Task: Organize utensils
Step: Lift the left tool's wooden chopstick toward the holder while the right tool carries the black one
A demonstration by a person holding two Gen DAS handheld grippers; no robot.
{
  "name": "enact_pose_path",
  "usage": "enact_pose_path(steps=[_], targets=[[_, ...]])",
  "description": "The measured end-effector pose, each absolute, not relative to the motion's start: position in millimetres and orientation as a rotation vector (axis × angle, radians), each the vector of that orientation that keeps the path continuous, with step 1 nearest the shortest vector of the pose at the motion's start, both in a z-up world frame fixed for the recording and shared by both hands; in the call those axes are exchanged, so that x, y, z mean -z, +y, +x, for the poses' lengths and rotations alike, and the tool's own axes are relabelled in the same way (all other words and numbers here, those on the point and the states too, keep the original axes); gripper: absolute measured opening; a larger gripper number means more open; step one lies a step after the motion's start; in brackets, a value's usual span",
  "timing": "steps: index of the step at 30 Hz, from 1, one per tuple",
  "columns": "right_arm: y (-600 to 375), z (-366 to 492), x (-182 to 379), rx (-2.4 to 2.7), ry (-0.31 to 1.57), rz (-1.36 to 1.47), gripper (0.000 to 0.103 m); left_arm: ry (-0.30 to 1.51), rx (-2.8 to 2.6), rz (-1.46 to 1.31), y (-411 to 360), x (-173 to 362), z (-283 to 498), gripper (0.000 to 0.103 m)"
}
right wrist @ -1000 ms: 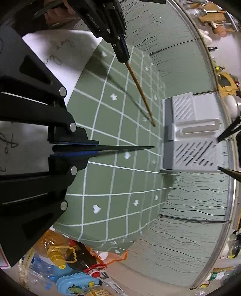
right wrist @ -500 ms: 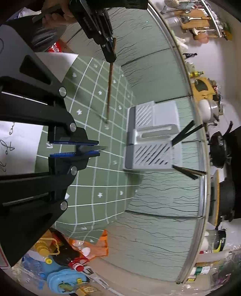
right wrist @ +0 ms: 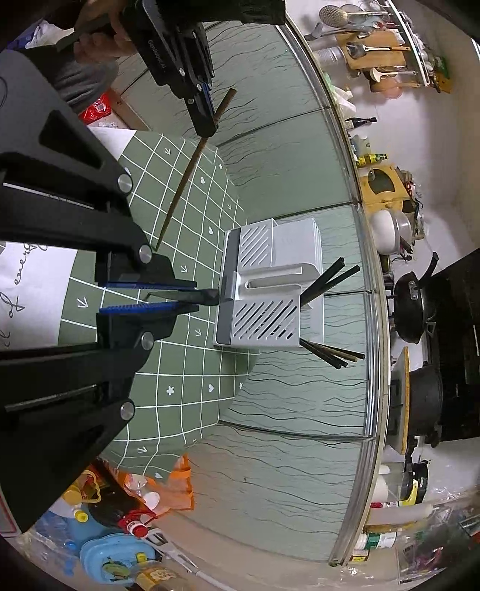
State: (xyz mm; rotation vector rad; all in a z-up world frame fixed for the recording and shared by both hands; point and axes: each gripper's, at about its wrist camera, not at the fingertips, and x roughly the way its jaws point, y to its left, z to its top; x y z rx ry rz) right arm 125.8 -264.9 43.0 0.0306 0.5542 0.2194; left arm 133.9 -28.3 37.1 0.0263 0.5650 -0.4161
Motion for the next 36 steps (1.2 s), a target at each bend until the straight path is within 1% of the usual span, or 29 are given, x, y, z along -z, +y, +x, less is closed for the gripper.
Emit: enact_pose_path(steps=[18,25,36], targets=[[-258.2,136.9,-45.7,-0.235,0.560,0.018,0.006,0.568,0.411,0.025,-30.2,-38.6,144.9,0.006],[-258.5,150.5,-67.2,-0.235,0.555,0.004,0.006,0.556,0.418,0.030,-32.7,-57.4,158.1,0.006],[-268.5,172.8,-115.2,-0.231,0.548,-0.007,0.006,0.539,0.448,0.041,-43.3,-104.1,185.1,0.006]])
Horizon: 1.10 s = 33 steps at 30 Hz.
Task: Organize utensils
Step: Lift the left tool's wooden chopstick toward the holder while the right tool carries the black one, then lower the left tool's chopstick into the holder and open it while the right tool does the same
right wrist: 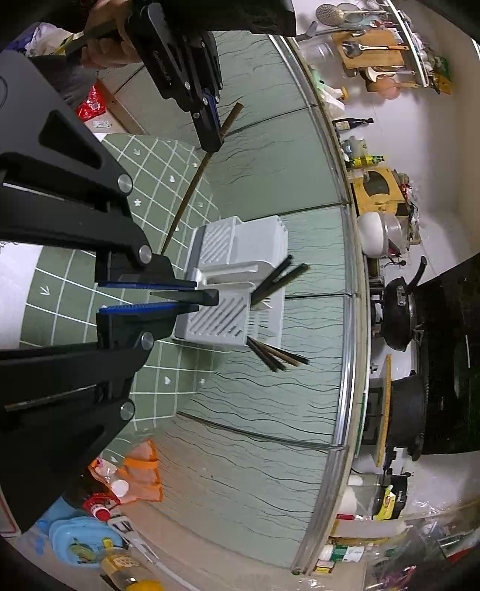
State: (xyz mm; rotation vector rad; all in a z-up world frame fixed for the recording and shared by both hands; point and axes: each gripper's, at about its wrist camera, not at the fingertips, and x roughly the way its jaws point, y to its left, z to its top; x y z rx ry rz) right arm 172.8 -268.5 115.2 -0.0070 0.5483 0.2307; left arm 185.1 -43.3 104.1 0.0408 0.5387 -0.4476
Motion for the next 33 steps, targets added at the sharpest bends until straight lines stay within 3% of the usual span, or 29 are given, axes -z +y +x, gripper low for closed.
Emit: enact_pose_path(steps=[19,33], targets=[[-283.2,198.0,-206.6,-0.238,0.461,-0.013,0.006,0.440,0.475,0.034,-62.8,-194.3,218.7,0.006],[-290.8,248.9,-220.1,-0.238,0.459,-0.002,0.006,0.434,0.490,0.074,-90.4,-204.9,265.3,0.006]])
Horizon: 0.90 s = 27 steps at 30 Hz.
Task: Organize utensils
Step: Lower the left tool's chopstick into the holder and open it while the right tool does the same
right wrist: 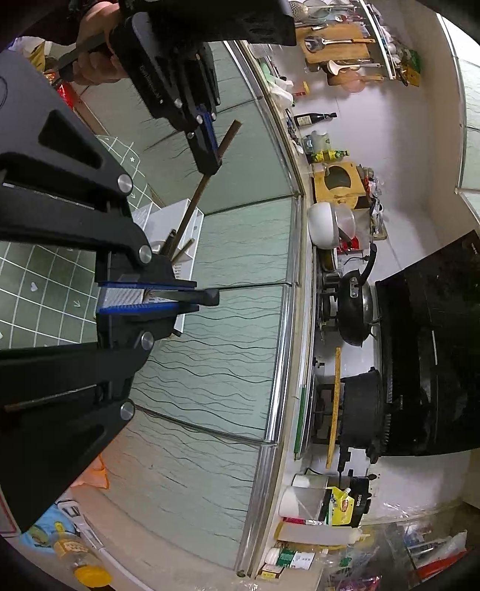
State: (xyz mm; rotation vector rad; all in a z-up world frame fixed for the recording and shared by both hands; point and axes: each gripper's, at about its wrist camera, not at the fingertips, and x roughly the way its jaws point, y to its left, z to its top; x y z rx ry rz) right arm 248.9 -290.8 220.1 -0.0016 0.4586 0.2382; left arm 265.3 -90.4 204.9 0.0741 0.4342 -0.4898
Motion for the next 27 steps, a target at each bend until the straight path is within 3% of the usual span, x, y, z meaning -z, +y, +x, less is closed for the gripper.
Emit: enact_pose_path(steps=[23,24,25,26,27], targets=[[-292.8,360.9,-148.3,-0.247,0.611,-0.021,0.007,0.574,0.483,0.095,-105.5,-137.5,366.7,0.008],[-294.2,362.3,-145.9,-0.242,0.613,-0.022,0.022,0.572,0.476,0.095,-104.5,-136.8,366.2,0.013],[-296.0,362.8,-143.9,-0.229,0.614,-0.027,0.054,0.570,0.462,0.096,-103.4,-136.4,366.5,0.040],[-297.8,362.6,-143.6,-0.219,0.608,-0.026,0.068,0.556,0.433,0.099,-101.2,-136.5,364.8,0.079],[-300.3,360.8,-143.7,-0.211,0.595,-0.020,0.085,0.539,0.411,0.101,-99.9,-138.2,363.4,0.093]])
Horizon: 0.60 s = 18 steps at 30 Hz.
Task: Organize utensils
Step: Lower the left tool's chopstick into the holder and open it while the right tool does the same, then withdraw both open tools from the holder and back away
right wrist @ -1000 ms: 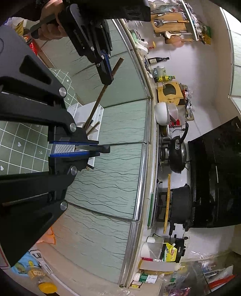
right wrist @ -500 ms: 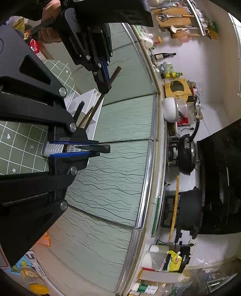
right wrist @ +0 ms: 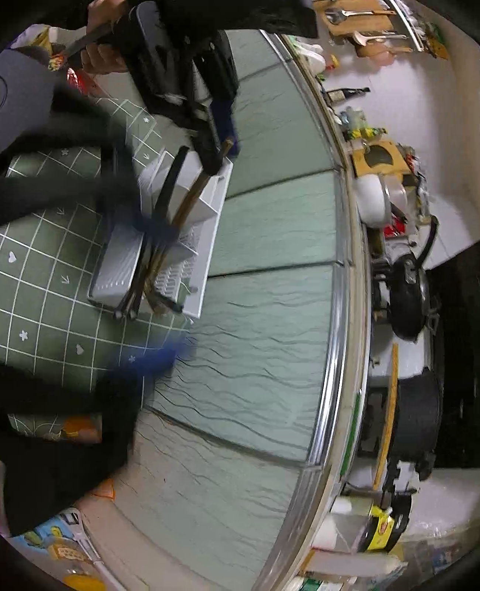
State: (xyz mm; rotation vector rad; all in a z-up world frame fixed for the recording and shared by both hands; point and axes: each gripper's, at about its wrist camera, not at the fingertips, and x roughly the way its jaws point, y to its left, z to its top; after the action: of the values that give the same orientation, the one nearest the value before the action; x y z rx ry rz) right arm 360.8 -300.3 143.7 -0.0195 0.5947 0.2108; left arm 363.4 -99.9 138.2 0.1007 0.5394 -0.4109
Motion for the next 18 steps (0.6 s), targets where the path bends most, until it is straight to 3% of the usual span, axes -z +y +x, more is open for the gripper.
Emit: enact_pose_path(steps=[3,18], targets=[[-309.1,354.3,-145.3,-0.168,0.576,-0.019,0.096,0.505,0.364,0.094,-91.9,-142.6,358.4,0.098],[-307.3,295.6,-154.1,-0.141,0.553,-0.061,0.095,0.518,0.327,0.072,-65.1,-147.5,304.8,0.098]])
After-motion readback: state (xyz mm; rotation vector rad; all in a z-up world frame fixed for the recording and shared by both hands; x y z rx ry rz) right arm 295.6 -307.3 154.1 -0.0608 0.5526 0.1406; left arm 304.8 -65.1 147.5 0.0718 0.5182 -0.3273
